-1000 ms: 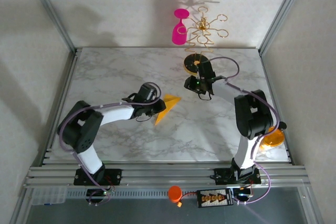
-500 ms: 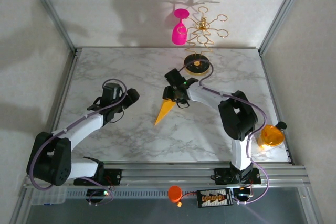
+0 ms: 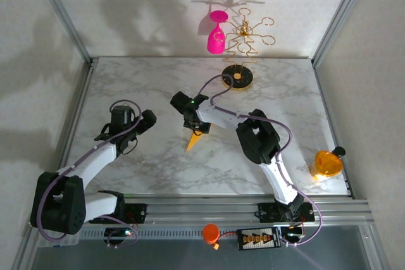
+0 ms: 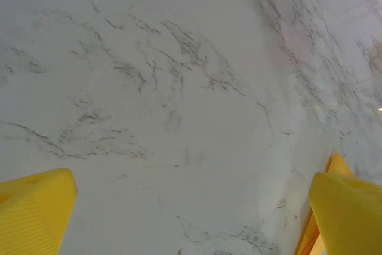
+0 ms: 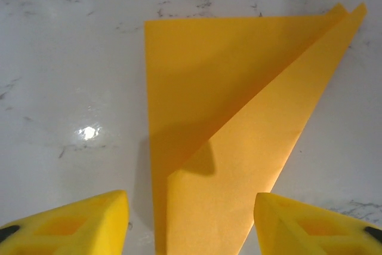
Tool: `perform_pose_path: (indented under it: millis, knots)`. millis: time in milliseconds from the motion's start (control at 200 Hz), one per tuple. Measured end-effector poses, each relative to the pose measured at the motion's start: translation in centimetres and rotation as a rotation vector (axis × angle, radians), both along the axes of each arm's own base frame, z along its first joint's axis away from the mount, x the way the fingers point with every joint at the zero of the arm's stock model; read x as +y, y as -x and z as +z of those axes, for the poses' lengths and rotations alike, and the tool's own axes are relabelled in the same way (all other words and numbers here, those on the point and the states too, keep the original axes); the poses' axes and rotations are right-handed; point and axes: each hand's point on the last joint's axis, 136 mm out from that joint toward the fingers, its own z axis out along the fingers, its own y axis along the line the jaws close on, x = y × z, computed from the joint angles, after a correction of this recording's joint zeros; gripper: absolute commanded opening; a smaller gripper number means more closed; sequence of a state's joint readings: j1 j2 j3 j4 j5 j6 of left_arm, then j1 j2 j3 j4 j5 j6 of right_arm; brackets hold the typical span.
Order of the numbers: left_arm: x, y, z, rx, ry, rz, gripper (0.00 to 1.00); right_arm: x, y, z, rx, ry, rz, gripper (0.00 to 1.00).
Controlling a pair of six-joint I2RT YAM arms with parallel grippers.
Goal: Fold a paper plane with a square sheet of paper (pick it up from the middle)
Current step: Turn over a paper plane at the center of the table.
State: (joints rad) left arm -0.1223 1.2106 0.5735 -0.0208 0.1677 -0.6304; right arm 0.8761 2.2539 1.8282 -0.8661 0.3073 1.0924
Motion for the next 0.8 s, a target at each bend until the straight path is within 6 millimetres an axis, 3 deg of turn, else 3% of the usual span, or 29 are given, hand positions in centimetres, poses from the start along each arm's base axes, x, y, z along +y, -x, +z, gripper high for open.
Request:
perform_pose_path:
  millis: [110, 511, 636, 801]
  knots:
    - [-0.1, 0.0, 0.0, 0.0, 0.003, -0.008, 0.99, -0.2, -0.1, -0.5, 0.013, 0.026, -0.026, 0.47]
    - [-0.5, 0.1, -0.1, 0.006, 0.019, -0.026, 0.99, -1.0, 0.5, -0.7, 0.04, 0.059, -0.046, 0.36]
    - [-0.7, 0.1, -0.2, 0.008, 0.024, -0.031, 0.99, -1.0, 0.5, -0.8, 0.042, 0.062, -0.049, 0.27]
    - [-0.8, 0.2, -0.3, 0.014, 0.027, -0.035, 0.99, -1.1, 0.6, -0.8, 0.043, 0.063, -0.054, 0.08]
